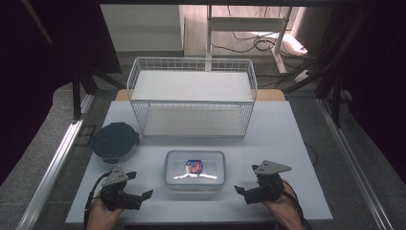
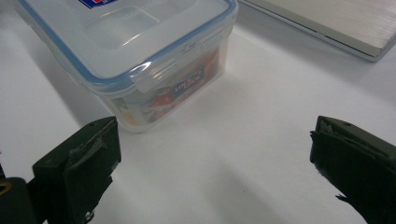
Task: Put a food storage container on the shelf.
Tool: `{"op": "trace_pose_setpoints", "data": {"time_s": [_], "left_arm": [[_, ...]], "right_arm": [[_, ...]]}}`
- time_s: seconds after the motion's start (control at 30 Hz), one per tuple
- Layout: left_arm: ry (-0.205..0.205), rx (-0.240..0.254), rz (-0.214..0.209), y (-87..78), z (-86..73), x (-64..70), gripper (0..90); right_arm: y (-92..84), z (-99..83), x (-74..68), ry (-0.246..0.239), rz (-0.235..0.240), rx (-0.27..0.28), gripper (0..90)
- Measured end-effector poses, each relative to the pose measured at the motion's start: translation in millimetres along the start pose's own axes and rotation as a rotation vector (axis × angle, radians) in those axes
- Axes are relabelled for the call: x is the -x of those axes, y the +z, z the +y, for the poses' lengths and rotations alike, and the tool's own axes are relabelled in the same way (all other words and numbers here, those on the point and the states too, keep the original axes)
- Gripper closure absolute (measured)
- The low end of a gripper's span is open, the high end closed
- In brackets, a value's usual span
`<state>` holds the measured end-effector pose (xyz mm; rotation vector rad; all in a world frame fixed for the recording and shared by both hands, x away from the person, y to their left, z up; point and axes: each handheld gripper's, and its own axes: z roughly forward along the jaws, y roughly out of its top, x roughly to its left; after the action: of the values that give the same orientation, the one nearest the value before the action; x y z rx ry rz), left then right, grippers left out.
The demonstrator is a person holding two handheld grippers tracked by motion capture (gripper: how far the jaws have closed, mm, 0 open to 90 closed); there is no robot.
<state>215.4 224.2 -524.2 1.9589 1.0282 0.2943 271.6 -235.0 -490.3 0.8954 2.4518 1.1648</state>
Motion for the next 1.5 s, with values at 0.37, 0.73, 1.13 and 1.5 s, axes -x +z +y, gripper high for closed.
{"op": "trace_pose_setpoints", "data": {"time_s": [0.37, 0.73, 1.13, 1.5], "left_arm": [[0.007, -0.005, 0.010, 1.2, -0.2, -0.9, 4.9], [0.001, 0.005, -0.046, 9.0, 16.5, 1.7, 4.3], [-0.009, 0.003, -0.100, 28.3, 48.4, -3.6, 4.7], [-0.009, -0.063, -0.153, 58.6, 75.0, -3.3, 2.4]], "right_arm": [[0.4, 0.5, -0.6, -0.016, -0.004, 0.007, 1.9], [8.3, 13.5, -4.3, -0.006, 0.038, 0.032, 1.9], [26.5, 36.4, -6.8, 0.023, 0.050, 0.018, 1.9], [48.1, 53.6, -9.7, 0.032, 0.083, -0.016, 0.0]]}}
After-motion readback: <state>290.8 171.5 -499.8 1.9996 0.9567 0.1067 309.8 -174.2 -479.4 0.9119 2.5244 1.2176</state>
